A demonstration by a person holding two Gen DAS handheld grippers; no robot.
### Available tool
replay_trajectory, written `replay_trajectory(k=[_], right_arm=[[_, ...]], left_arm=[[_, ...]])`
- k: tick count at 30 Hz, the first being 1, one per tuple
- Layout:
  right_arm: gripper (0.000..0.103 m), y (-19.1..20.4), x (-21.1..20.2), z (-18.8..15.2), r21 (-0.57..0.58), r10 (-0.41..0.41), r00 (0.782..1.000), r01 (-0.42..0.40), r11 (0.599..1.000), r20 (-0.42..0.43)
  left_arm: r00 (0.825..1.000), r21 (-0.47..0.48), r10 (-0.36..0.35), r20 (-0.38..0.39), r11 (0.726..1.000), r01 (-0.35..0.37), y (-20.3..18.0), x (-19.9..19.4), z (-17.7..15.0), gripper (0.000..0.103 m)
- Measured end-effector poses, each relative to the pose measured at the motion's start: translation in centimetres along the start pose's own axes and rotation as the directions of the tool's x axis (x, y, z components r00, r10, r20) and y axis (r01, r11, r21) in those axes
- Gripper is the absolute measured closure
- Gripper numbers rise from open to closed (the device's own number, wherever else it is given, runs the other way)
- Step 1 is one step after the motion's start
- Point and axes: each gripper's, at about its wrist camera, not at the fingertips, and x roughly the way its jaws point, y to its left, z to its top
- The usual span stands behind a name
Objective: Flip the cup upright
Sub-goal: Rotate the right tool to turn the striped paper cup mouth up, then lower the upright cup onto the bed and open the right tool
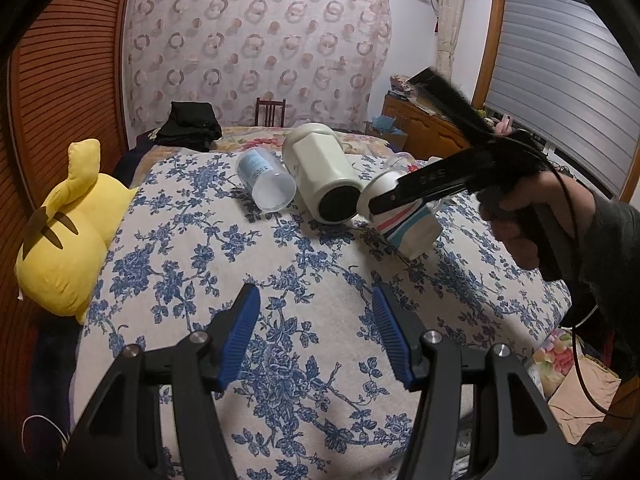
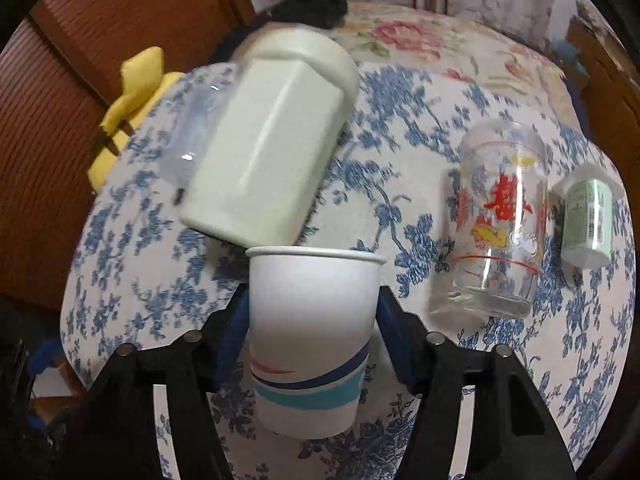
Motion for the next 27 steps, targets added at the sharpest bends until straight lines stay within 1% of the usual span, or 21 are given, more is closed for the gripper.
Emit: replay_trajectory(k=[1, 2, 3, 4, 6, 7, 9, 10, 16, 19, 20, 21, 22, 27], right_arm=[[0.043, 0.4, -0.9, -0.6, -0.033, 0.002, 0.998, 0.000, 0.999, 0.055], [0.043, 0.8, -1.6, -1.0, -0.073, -0.019, 0.994, 0.027, 0.997, 0.112], [0.042, 1.3, -2.3, -1.8, -0.113, -0.042, 0.984, 0.063, 0.992, 0.175], [0.039, 1.9, -3.2, -3.1, -0.152, -0.062, 0.965, 0.103, 0.983, 0.254], [0.039, 1.9, -3.8, -4.6, -0.165, -0.068, 0.940, 0.129, 0.978, 0.333], [0.039, 1.7, -3.9, -5.6, -0.155, -0.064, 0.929, 0.128, 0.980, 0.364], [0.039, 1.1, -3.7, -6.2, -0.131, -0.060, 0.916, 0.121, 0.984, 0.396], [0.039, 0.6, -3.6, -6.7, -0.115, -0.058, 0.906, 0.117, 0.986, 0.418], [0.038, -0.7, -4.7, -8.1, -0.080, -0.031, 0.859, 0.083, 0.993, 0.510], [0.038, -0.7, -5.1, -9.0, -0.092, -0.033, 0.855, 0.095, 0.991, 0.518], [0.038, -0.7, -4.9, -9.3, -0.090, -0.042, 0.860, 0.102, 0.991, 0.508], [0.038, -0.8, -4.7, -9.4, -0.092, -0.033, 0.872, 0.088, 0.992, 0.488], [0.038, -0.8, -4.5, -9.6, -0.095, -0.025, 0.879, 0.079, 0.992, 0.476], [0.038, 0.5, -4.7, -10.8, -0.130, -0.034, 0.882, 0.107, 0.986, 0.469]], left_arm=[[1.000, -0.001, -0.001, 0.001, 1.000, 0.001, 0.0, 0.0, 0.0, 0.046], [1.000, -0.002, -0.001, 0.001, 1.000, 0.001, 0.1, 0.1, 0.0, 0.046], [1.000, -0.003, -0.001, 0.001, 1.000, 0.001, 0.0, 0.2, 0.0, 0.046], [1.000, -0.003, -0.001, 0.001, 1.000, 0.001, -0.1, 0.2, 0.0, 0.046], [1.000, -0.004, -0.001, -0.003, 1.000, 0.001, -0.1, 0.3, 0.0, 0.046], [1.000, -0.001, 0.000, -0.006, 1.000, 0.000, -0.3, 0.4, 0.0, 0.046], [1.000, 0.004, 0.000, -0.011, 1.000, 0.001, -0.6, 0.6, 0.0, 0.046], [1.000, 0.006, -0.001, -0.012, 1.000, 0.001, -0.7, 0.7, 0.0, 0.046], [1.000, 0.011, 0.000, -0.018, 1.000, 0.000, -1.1, 0.9, 0.1, 0.046], [1.000, 0.011, -0.002, -0.018, 1.000, 0.002, -1.3, 1.0, 0.0, 0.046], [1.000, 0.012, -0.003, -0.018, 1.000, 0.003, -1.3, 1.0, 0.0, 0.046], [1.000, 0.012, -0.003, -0.019, 1.000, 0.003, -1.4, 1.1, 0.1, 0.046], [1.000, 0.014, -0.004, -0.019, 1.000, 0.004, -1.5, 1.1, 0.1, 0.046], [1.000, 0.018, 0.000, -0.013, 1.000, 0.000, -1.6, 1.1, 0.2, 0.046]])
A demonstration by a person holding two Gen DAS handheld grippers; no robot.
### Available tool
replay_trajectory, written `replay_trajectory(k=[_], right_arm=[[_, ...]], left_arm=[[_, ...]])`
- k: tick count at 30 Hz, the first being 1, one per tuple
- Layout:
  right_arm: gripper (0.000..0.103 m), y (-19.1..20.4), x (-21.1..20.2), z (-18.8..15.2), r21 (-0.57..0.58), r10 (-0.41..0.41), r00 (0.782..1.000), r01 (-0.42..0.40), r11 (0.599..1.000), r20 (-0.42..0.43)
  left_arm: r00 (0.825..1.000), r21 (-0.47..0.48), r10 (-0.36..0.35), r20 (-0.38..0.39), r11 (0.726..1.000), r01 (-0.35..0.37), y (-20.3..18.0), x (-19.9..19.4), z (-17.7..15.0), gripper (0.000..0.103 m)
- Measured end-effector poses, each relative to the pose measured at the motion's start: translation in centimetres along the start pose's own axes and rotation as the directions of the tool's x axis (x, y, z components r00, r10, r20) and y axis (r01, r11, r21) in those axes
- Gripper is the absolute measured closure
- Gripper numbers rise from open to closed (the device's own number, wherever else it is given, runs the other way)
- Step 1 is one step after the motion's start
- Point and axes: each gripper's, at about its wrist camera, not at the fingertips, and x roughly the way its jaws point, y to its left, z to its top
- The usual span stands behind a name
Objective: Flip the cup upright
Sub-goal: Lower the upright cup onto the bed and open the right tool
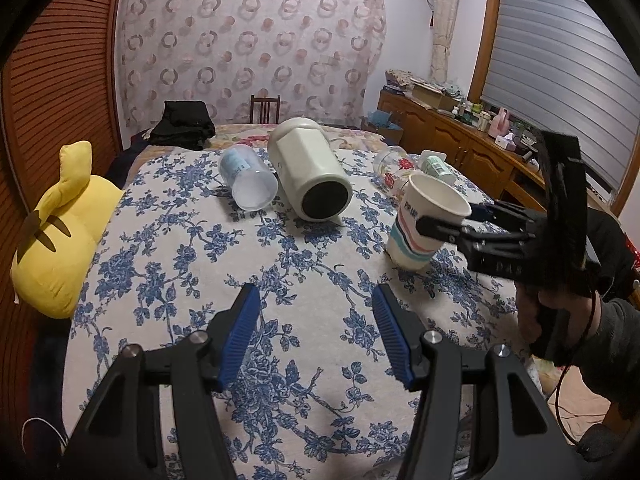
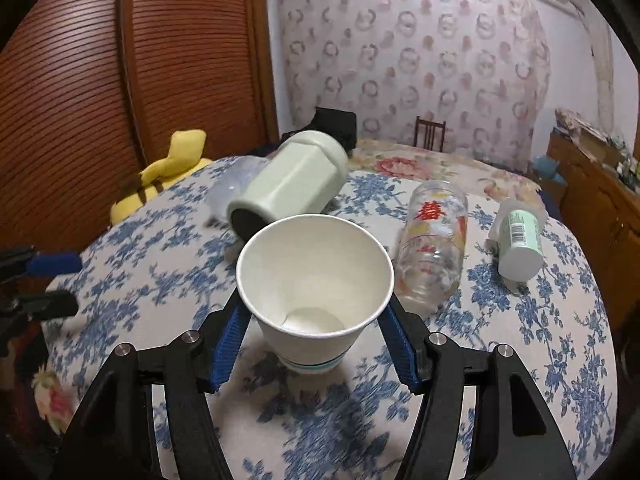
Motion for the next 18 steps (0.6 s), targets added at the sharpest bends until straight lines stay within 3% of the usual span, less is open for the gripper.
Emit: replay_trajectory(k=[18], right_arm=[[0.039, 2.5, 0.7, 0.6, -0.075, -0.018, 1.000, 0.019, 0.997, 0.016]], left_arm=[[0.999, -0.005, 0.042, 0.031, 0.999, -0.042, 0.3, -0.4, 0.4, 0.046]])
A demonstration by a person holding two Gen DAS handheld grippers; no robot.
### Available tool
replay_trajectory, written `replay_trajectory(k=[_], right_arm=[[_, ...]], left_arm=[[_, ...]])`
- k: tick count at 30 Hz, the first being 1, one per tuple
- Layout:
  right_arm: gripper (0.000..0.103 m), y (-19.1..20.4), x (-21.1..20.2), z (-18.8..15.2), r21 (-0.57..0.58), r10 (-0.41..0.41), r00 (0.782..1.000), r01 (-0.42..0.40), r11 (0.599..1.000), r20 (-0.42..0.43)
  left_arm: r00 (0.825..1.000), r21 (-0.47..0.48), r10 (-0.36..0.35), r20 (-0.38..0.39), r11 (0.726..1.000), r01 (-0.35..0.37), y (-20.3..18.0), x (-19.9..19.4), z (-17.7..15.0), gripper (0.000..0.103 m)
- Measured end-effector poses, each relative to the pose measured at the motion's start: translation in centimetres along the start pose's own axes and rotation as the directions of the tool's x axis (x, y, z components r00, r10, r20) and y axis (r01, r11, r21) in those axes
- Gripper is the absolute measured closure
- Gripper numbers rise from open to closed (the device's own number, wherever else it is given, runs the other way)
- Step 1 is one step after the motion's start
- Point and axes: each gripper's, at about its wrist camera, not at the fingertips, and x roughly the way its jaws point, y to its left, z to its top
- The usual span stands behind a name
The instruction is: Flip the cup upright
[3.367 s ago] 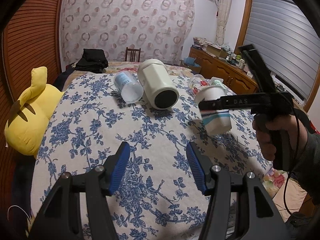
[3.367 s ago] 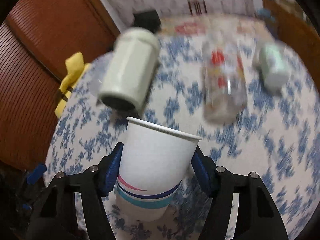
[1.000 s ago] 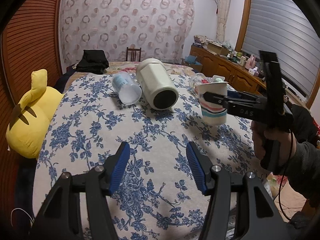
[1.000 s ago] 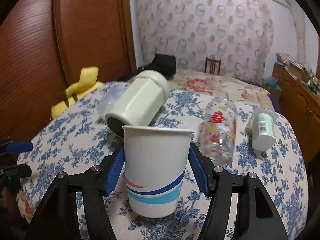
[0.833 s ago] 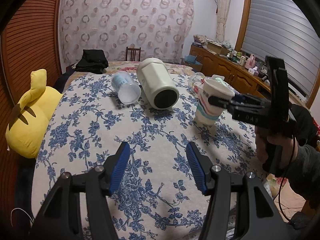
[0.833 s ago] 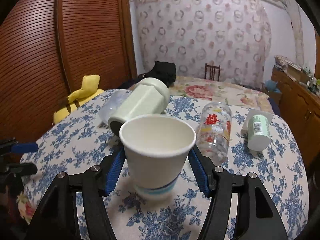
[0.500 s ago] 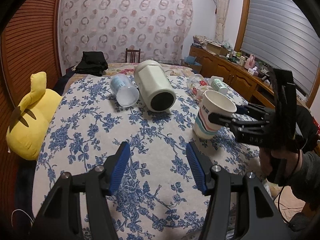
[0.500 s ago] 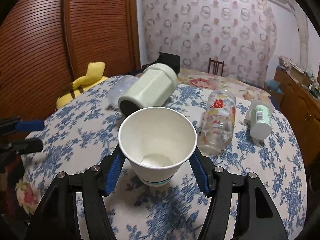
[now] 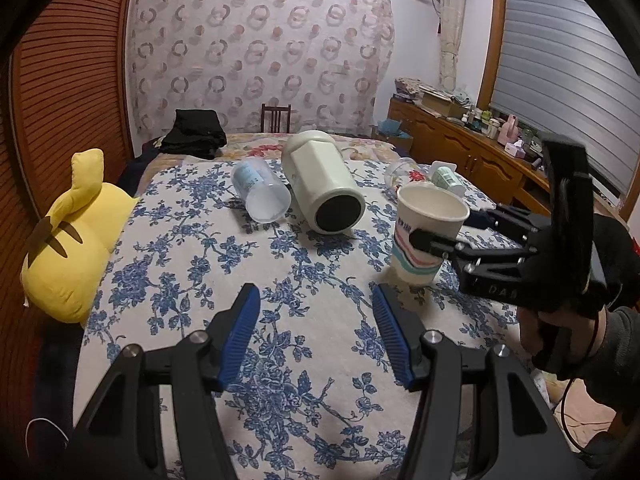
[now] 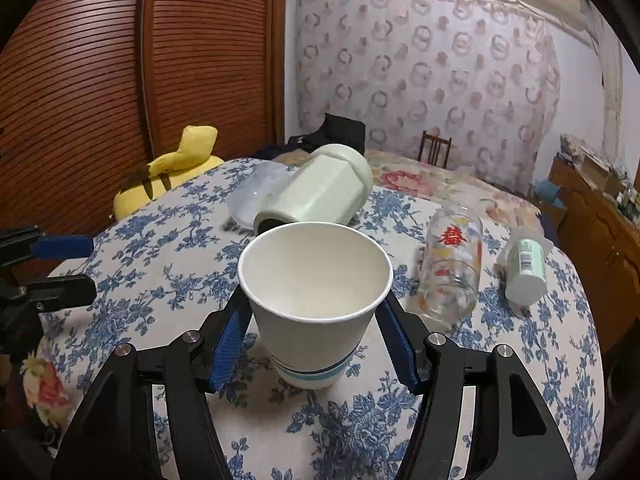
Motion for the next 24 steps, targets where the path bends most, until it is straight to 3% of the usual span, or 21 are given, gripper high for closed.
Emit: replay_trajectory(k=[4, 10, 15, 19, 24], right_arm=[[0.038, 0.0, 0.5, -0.9, 0.011, 0.019, 0.998, -0.019, 1.000, -0.052], [0.026, 0.0, -1.1, -2.3, 0.050, 0.047, 0.994, -0.042, 0.998, -0.101], [0.024, -0.8, -4.9, -3.3, 0.124, 0.025, 0.998, -0.018, 0.992, -0.057], [0.024, -1.3, -8.9, -3.4, 0.172, -0.082, 0.996, 0.076, 0.982, 0.028], [0.024, -1.6, -11.8, -3.3, 0.223, -0.144, 0.985, 0.120, 0.967, 0.095]], left_arm=[[1.000, 0.008, 0.023, 0.010, 1.000, -0.023, -0.1, -0.1, 0.1, 0.046], [0.991, 0.029, 0.094, 0.093, 0.995, -0.097, -1.1, -1.8, 0.6, 0.045], [0.975, 0.024, 0.162, 0.153, 0.986, -0.167, -2.4, -2.9, 1.2, 0.045], [0.962, 0.015, 0.195, 0.193, 0.979, -0.201, -3.2, -3.7, 1.3, 0.045], [0.950, -0.004, 0.232, 0.207, 0.972, -0.237, -3.8, -4.2, 1.0, 0.045]])
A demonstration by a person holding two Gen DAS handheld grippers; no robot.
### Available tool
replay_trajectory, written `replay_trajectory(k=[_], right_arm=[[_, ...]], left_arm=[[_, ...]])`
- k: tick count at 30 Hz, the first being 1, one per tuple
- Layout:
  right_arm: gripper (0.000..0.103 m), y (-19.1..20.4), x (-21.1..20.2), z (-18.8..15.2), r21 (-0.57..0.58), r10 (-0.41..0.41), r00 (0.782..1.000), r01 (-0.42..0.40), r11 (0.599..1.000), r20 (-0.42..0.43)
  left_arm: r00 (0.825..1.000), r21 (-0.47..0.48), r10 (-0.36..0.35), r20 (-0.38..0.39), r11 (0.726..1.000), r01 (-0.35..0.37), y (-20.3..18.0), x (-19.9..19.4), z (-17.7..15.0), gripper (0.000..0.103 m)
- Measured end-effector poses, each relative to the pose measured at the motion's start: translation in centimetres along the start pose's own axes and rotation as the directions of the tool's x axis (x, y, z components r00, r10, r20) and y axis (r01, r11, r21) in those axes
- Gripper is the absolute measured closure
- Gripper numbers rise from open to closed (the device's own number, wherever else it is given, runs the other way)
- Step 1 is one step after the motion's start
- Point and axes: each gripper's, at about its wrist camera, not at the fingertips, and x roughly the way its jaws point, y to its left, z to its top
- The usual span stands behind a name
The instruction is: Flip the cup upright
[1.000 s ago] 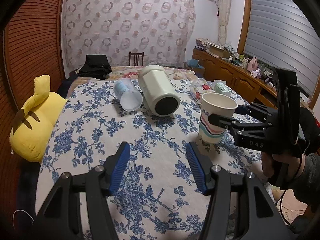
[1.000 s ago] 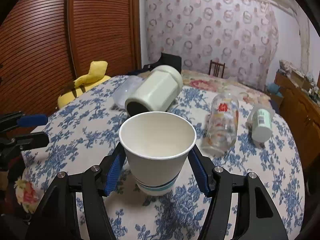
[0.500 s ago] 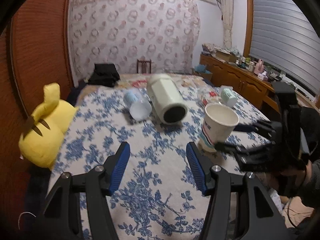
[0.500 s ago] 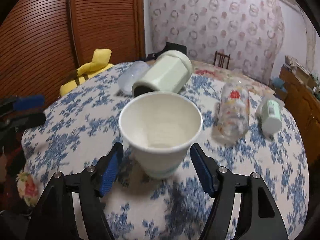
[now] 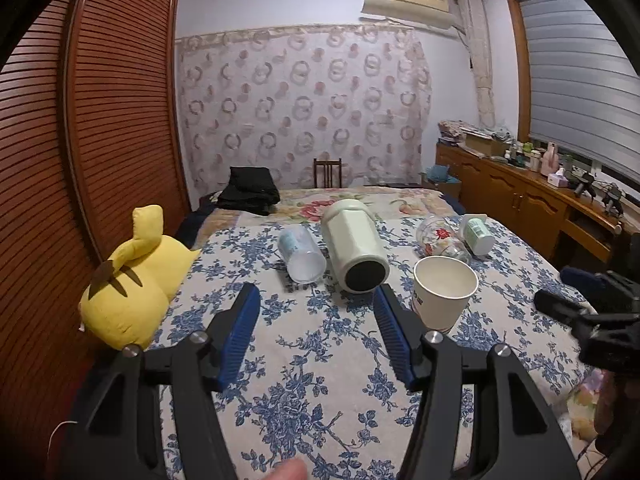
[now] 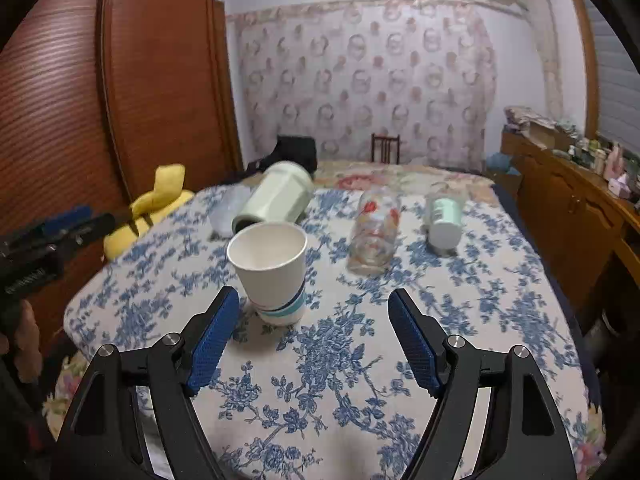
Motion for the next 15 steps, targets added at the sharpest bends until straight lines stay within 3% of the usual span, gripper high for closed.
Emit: replay_trajectory(k=[15], right_arm=[[0.024, -0.69, -0.98, -0.30, 0.040, -0.018, 0.999, 0.017, 0.999, 0.031]], left_arm=[[1.000, -0.008, -0.006, -0.001, 1.000, 0.006, -0.56, -0.57, -0.86, 0.043]])
